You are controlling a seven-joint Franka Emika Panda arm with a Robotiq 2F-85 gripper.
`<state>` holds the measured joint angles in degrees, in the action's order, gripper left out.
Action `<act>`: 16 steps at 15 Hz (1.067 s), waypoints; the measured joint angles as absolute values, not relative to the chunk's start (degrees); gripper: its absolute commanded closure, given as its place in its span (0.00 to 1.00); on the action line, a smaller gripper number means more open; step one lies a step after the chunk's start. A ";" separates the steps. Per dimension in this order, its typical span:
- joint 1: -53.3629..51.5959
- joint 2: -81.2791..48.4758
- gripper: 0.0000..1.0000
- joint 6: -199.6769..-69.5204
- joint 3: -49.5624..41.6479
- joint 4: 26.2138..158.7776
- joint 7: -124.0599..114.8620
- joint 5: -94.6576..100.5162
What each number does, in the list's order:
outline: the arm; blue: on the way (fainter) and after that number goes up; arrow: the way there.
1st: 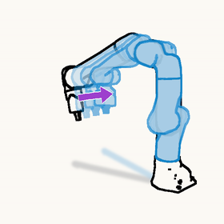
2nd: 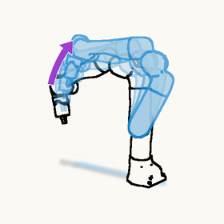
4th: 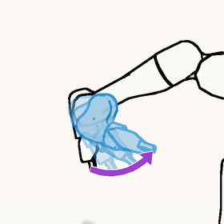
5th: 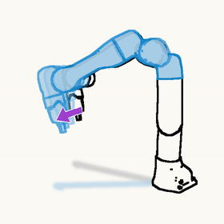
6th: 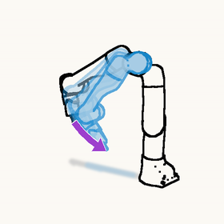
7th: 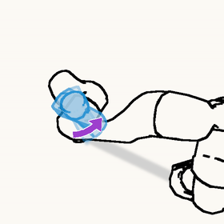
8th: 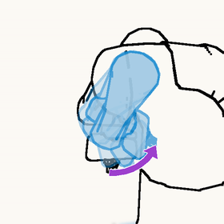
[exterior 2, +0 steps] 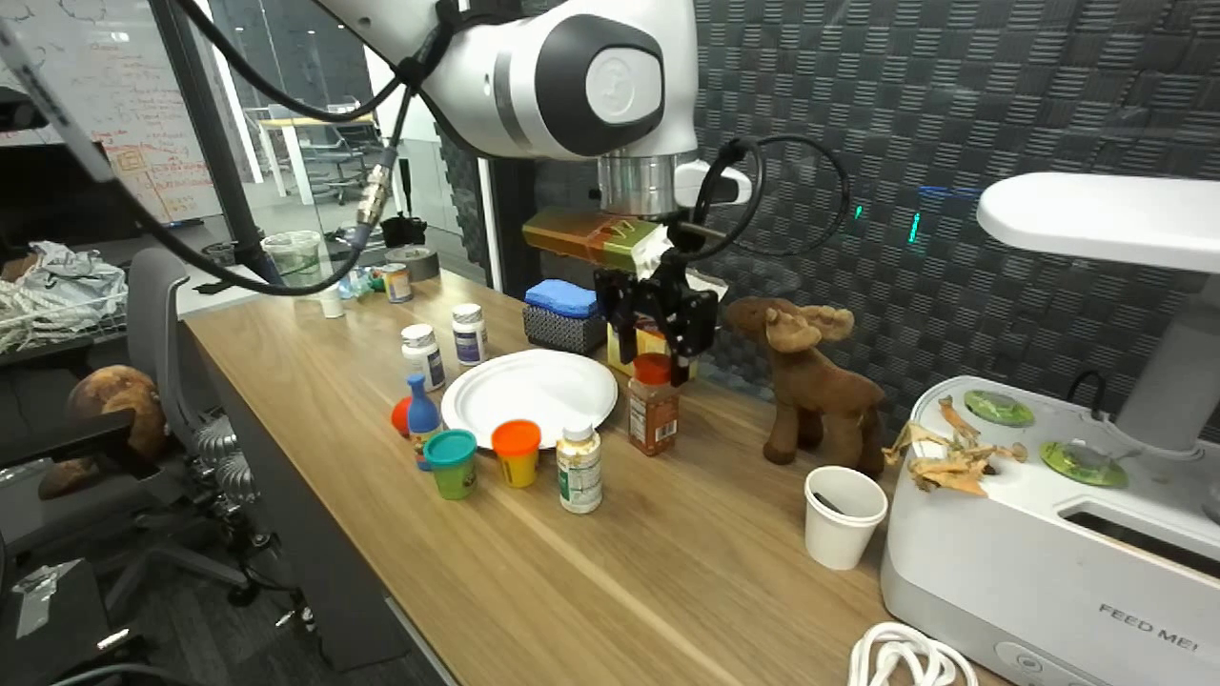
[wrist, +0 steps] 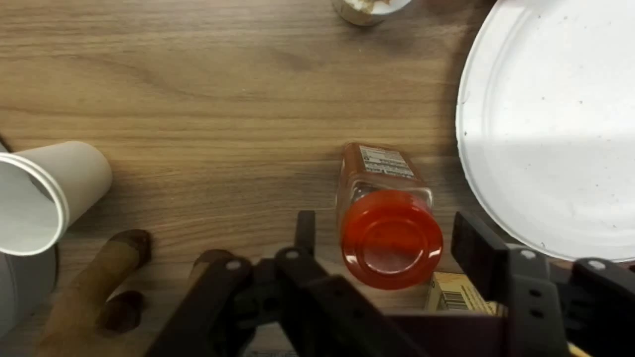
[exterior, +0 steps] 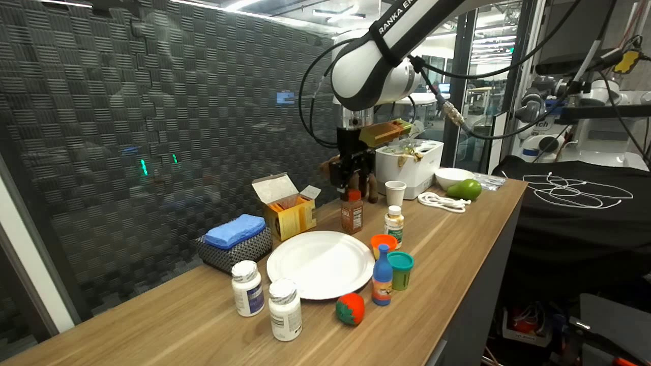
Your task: Gather all the objects surrounding the white plate and arrange them on the plate
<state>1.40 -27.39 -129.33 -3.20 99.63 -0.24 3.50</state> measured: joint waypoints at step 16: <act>-1.59 -22.69 0.76 -117.63 -2.47 90.17 -5.75 2.38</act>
<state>-1.59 -22.69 -117.63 -2.47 90.17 -5.75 2.38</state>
